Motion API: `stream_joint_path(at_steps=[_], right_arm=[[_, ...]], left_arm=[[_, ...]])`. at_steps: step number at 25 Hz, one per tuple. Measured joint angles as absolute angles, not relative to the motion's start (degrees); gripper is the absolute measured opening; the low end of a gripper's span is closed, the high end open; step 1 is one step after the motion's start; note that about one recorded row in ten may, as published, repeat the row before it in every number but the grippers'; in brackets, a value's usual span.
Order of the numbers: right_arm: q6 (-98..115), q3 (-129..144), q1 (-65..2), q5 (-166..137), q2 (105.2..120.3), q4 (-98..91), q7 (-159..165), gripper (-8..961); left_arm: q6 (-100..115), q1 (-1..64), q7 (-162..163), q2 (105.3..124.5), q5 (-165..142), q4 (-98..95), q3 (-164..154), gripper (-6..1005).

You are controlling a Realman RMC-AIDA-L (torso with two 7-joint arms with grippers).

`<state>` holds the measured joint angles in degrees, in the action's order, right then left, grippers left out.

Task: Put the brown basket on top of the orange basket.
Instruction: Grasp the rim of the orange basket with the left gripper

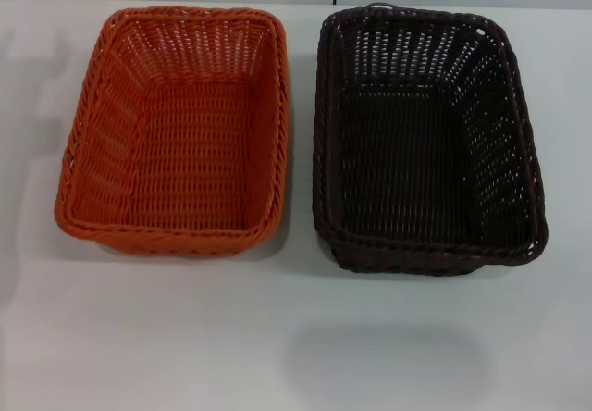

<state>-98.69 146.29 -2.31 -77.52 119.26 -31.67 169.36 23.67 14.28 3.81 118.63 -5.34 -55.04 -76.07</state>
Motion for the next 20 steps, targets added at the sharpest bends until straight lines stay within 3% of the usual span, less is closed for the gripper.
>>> stream_joint_path(at_steps=[2,7,9,10,14,20], right_arm=[[-98.7,146.5,-2.5,-77.5,119.21,-31.8,169.4,809],[-99.0,146.6,-3.0,-77.5,119.13,-31.8,169.4,809],[-99.0,146.6,-3.0,-77.5,119.13,-31.9,169.4,809],[-98.9,146.6,-3.0,-77.5,119.12,-31.9,169.4,809],[-98.8,146.7,-2.9,-77.5,119.10,-31.9,169.4,809],[-98.8,146.7,-2.5,-77.5,119.18,-31.6,169.4,809]], left_arm=[[-1.5,17.6,1.8,116.75,-5.5,-63.3,-77.3,804],[-29.3,23.3,-8.4,114.01,3.5,-70.6,-78.8,803],[-29.3,23.3,-8.4,114.01,3.5,-70.6,-78.8,802],[-37.5,24.7,-18.4,115.24,11.7,-74.7,-74.5,802],[-53.0,28.4,-31.1,117.22,21.5,-79.5,-64.3,619],[-67.3,31.2,-33.7,118.05,23.7,-84.1,-58.5,705]])
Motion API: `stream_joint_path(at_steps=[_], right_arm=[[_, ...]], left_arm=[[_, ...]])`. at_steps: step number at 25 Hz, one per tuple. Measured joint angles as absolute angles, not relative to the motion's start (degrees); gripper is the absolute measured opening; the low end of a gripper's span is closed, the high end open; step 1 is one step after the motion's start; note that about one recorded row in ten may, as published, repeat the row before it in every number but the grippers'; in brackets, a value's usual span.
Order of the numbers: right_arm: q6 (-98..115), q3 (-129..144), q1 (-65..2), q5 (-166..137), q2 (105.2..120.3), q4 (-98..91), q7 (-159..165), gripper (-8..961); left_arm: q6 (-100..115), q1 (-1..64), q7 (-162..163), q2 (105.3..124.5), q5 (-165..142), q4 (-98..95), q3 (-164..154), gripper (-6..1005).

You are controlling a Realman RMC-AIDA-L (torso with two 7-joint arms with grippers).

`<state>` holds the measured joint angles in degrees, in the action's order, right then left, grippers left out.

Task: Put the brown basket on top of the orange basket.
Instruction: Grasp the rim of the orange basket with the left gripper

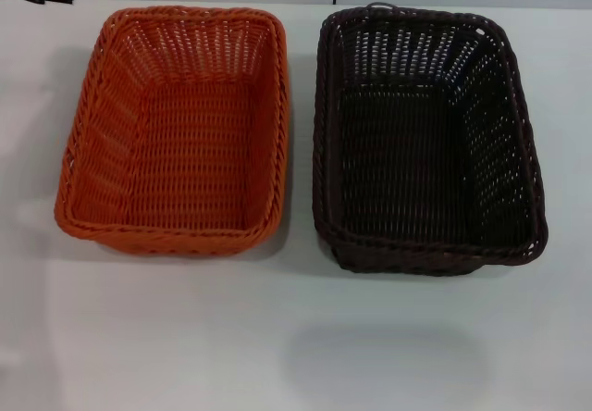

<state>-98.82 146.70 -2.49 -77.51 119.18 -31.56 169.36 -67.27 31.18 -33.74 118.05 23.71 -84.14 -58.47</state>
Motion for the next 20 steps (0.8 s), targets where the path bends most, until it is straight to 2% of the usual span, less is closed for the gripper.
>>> stream_joint_path(at_steps=[10,20], right_arm=[[-97.6,146.8,-2.5,-77.5,119.18,-31.4,169.4,809],[-97.4,146.9,-2.5,-77.5,119.18,-31.0,169.4,810]], left_arm=[[-73.6,31.2,-25.9,118.20,24.6,-79.7,-60.5,820],[-71.0,32.4,-25.7,118.13,24.2,-70.1,-61.5,804]])
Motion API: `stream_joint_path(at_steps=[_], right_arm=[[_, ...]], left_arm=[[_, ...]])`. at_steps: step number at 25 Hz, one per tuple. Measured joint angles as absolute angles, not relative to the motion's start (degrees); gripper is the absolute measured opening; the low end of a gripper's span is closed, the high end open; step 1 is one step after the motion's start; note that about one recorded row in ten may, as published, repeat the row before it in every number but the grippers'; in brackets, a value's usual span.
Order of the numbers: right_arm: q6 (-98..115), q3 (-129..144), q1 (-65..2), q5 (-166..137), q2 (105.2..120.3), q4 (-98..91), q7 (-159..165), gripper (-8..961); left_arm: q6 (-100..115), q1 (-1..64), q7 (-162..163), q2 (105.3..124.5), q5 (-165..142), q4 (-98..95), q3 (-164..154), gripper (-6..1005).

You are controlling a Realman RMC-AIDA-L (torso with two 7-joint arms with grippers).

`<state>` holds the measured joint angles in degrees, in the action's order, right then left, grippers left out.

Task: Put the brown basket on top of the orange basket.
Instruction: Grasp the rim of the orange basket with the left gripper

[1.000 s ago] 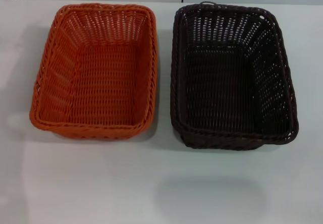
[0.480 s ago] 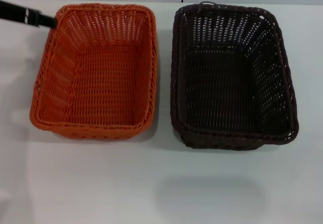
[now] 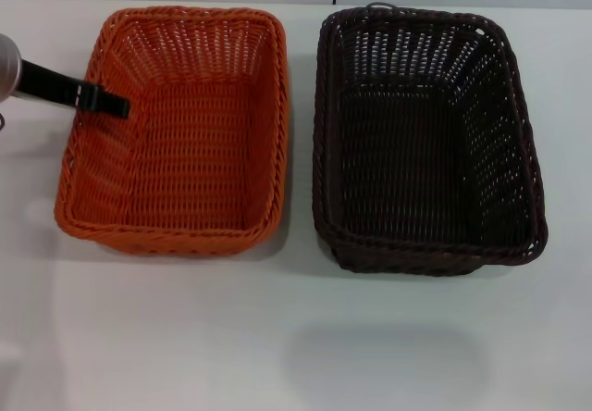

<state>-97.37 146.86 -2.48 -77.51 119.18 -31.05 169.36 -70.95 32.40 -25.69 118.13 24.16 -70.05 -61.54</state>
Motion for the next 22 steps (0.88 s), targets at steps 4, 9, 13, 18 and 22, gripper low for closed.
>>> stream_joint_path(at_steps=[4,9,13,18,22], right_arm=[[-97.4,146.9,-2.5,-77.5,119.18,-30.6,169.4,810],[-97.3,146.9,-2.4,-77.5,119.18,-30.3,169.4,810],[-97.3,146.9,-2.3,-77.5,119.13,-30.3,169.4,810],[-97.2,147.4,-2.5,-77.5,119.09,-30.3,169.4,810],[-97.2,147.4,-2.4,-77.5,119.09,-30.3,169.4,810]], left_arm=[[-69.5,33.2,-25.6,118.06,23.8,-66.6,-61.6,799],[-69.4,33.6,-25.6,118.16,23.1,-65.7,-61.8,792],[-69.1,33.8,-25.5,118.22,20.7,-65.8,-64.2,787],[-68.9,34.2,-25.7,118.23,20.0,-66.3,-65.4,676],[-68.7,34.5,-26.2,118.25,19.9,-66.4,-65.6,536]])
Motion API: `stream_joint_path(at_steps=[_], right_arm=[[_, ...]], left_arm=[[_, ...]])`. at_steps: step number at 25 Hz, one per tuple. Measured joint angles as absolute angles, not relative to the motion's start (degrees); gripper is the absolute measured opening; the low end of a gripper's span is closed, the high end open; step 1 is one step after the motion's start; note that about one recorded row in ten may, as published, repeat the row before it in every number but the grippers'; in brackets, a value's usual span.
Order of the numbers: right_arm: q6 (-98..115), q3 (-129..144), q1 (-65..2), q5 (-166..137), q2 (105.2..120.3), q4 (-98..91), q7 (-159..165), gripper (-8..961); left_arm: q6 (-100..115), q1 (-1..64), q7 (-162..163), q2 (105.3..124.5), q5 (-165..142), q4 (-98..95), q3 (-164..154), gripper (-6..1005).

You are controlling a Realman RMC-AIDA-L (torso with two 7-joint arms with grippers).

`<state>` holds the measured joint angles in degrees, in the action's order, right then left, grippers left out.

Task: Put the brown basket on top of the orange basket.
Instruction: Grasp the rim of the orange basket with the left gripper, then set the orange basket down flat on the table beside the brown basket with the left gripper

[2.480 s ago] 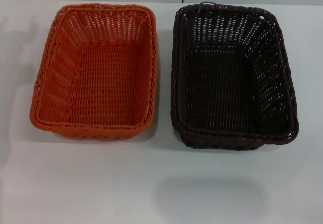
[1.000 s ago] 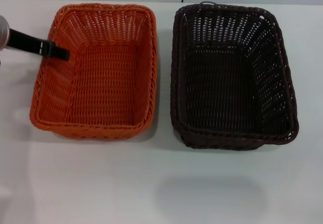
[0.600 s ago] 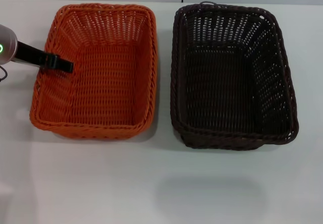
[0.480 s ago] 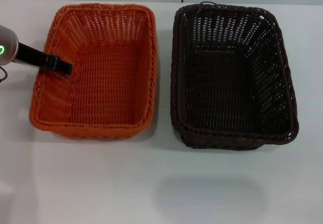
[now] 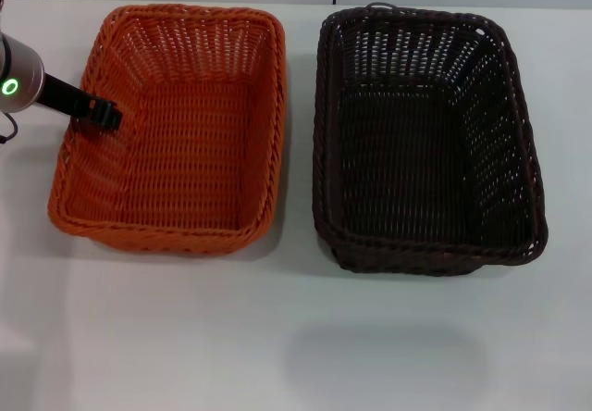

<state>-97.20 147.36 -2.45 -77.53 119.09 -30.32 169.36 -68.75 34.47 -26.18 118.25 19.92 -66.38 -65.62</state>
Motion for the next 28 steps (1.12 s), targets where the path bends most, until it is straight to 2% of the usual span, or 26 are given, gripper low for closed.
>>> stream_joint_path(at_steps=[8,15,20,28], right_arm=[[-97.2,147.2,-2.7,-77.5,119.08,-30.3,169.4,810],[-97.9,147.2,-2.5,-77.5,119.03,-30.4,169.4,810],[-98.1,147.0,-2.4,-77.5,118.93,-30.3,169.4,810],[-98.1,147.0,-1.9,-77.5,118.91,-30.3,169.4,809]], left_arm=[[-69.3,35.7,-33.8,118.01,21.2,-67.9,-64.3,302],[-71.5,39.8,-50.7,117.98,25.0,-68.0,-59.4,266],[-70.9,47.3,-65.1,117.92,21.8,-67.1,-55.2,241],[-72.1,51.3,-81.2,118.26,20.6,-64.7,-55.7,202]])
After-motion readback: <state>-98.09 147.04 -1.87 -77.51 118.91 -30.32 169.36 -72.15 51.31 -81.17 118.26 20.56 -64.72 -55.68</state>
